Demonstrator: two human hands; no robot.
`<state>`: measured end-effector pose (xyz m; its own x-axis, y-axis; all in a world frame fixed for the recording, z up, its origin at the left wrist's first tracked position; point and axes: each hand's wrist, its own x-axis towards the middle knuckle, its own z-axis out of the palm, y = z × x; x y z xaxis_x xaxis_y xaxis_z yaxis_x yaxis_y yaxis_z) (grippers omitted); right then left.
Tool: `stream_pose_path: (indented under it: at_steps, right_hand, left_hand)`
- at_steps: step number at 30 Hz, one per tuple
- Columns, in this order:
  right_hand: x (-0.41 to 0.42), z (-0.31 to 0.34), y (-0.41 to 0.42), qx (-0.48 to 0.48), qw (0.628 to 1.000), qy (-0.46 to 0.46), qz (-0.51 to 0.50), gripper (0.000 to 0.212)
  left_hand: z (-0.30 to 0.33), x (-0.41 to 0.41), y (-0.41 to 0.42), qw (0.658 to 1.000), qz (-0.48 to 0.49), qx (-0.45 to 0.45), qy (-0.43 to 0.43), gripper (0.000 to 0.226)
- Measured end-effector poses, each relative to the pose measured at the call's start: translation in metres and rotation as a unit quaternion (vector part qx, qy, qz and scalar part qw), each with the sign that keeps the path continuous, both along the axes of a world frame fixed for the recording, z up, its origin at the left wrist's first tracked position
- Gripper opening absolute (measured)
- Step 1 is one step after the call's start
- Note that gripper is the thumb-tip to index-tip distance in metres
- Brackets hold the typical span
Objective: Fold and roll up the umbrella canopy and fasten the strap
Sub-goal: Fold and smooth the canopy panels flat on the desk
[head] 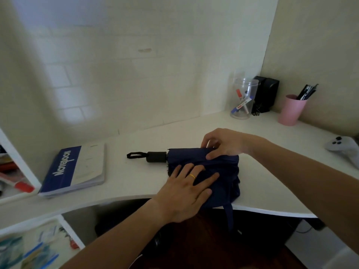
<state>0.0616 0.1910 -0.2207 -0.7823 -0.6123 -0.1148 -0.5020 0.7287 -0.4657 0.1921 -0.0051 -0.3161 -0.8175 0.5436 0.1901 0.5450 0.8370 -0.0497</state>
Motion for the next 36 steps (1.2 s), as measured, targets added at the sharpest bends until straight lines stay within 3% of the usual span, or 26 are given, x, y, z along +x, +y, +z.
stream_pose_path:
  at_steps: [5,9,11,13,15,17,22,24,28,33,36]
  right_hand:
    - [0.023,-0.019,0.009,-0.010,0.984,0.174,0.039,0.028]
    - [0.040,-0.044,0.022,-0.046,0.941,0.326,0.084,0.026]
    - [0.046,-0.051,0.023,-0.047,0.921,0.374,0.101,0.024]
    - [0.052,-0.055,0.023,-0.046,0.906,0.406,0.113,0.021]
    - [0.053,-0.055,0.023,-0.038,0.903,0.410,0.121,0.021]
    - [0.052,-0.050,0.025,-0.044,0.921,0.371,0.113,0.023]
    - [0.045,-0.026,0.038,-0.145,0.987,0.070,0.026,0.023]
    - [0.038,-0.021,0.046,-0.101,0.995,0.018,0.001,0.030]
    - [0.033,-0.024,0.051,-0.032,0.996,0.084,0.016,0.027]
    - [0.041,-0.036,0.053,-0.048,0.974,0.213,0.068,0.029]
    - [0.044,-0.045,0.058,-0.065,0.966,0.238,0.075,0.030]
  left_hand:
    - [-0.003,0.012,0.004,0.998,0.004,0.039,0.040,0.055]
    - [0.016,0.019,0.003,0.986,-0.009,0.165,0.006,0.038]
    - [0.033,0.011,-0.006,0.975,-0.023,0.201,0.088,0.025]
    - [0.048,-0.006,-0.016,0.977,-0.003,0.163,0.141,0.031]
    - [0.058,-0.021,-0.022,0.995,0.026,0.069,0.071,0.051]
    - [0.059,-0.031,-0.022,0.998,0.050,0.023,0.008,0.048]
    - [0.044,-0.033,-0.023,0.995,0.035,0.030,0.087,0.038]
    - [0.037,-0.034,-0.021,0.991,0.019,0.032,0.130,0.032]
    - [0.040,-0.037,-0.020,0.991,0.005,0.051,0.121,0.035]
    - [0.062,-0.038,-0.024,0.985,0.019,0.140,-0.100,0.030]
    - [0.056,-0.035,-0.020,0.988,0.013,0.128,-0.083,0.025]
